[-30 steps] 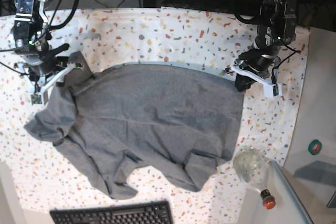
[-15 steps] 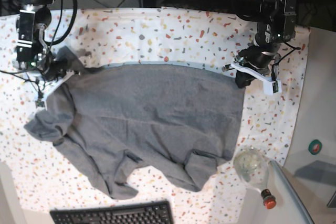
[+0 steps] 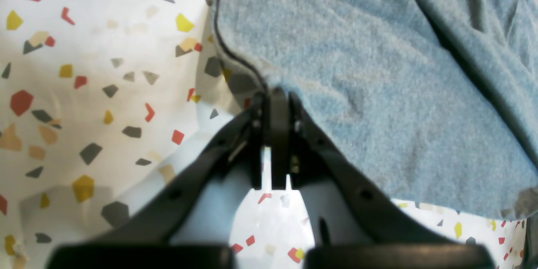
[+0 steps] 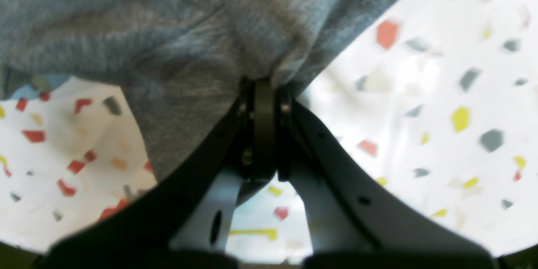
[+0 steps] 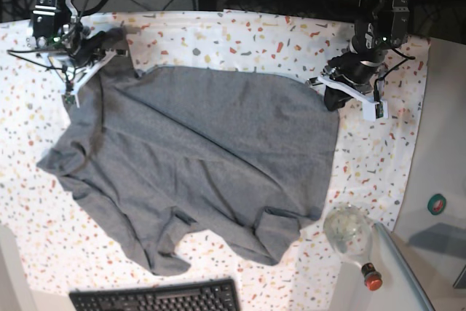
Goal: Layout the t-shirt on the table in an organized manner, then fold the t-shirt properly
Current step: 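Pull both held shirt corners apart to smooth the shirt flat, then lift the shirt with both grippers and drag it across the table, then release the shirt edge with the left gripper and regrasp the shirt corner, then lift the shirt with both grippers and pull it taut between them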
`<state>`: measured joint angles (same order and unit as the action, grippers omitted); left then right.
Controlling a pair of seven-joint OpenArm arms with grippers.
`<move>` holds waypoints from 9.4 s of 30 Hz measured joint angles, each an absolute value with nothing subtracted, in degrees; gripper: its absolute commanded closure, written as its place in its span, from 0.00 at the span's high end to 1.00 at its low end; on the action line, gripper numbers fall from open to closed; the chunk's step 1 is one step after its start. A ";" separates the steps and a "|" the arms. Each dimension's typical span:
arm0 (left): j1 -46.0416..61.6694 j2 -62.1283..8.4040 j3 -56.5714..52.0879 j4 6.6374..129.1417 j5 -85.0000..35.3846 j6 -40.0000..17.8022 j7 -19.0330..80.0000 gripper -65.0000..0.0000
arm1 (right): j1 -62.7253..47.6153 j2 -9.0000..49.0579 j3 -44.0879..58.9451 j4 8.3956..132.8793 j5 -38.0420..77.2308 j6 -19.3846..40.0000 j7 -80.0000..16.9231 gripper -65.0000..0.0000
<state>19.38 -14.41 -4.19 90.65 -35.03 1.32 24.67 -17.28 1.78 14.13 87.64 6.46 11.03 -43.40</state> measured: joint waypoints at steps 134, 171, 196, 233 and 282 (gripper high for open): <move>-60.75 0.45 13.50 58.00 -15.51 1.04 41.54 0.00 | 55.29 22.44 21.26 50.15 -3.09 20.56 -42.63 0.00; 13.98 -6.55 4.80 88.23 -14.98 1.34 32.58 0.00 | -1.85 11.22 42.59 71.99 -3.81 21.91 -37.60 0.00; 20.91 -6.04 -0.34 89.78 -15.25 1.08 32.64 0.11 | -5.13 7.46 42.54 79.09 -3.79 21.58 -51.88 0.06; -3.75 -4.38 0.67 60.51 -16.51 -1.32 18.96 0.00 | 16.97 22.55 35.70 32.25 -3.90 10.92 -17.15 0.00; 19.18 -7.07 -9.52 80.79 -41.69 -10.52 32.36 0.00 | -1.65 20.93 48.75 56.38 30.06 24.62 -42.52 0.61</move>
<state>19.18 -7.07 -9.52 80.79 -41.69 -10.52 32.36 -1.65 20.93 48.75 56.38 30.06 24.62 -42.52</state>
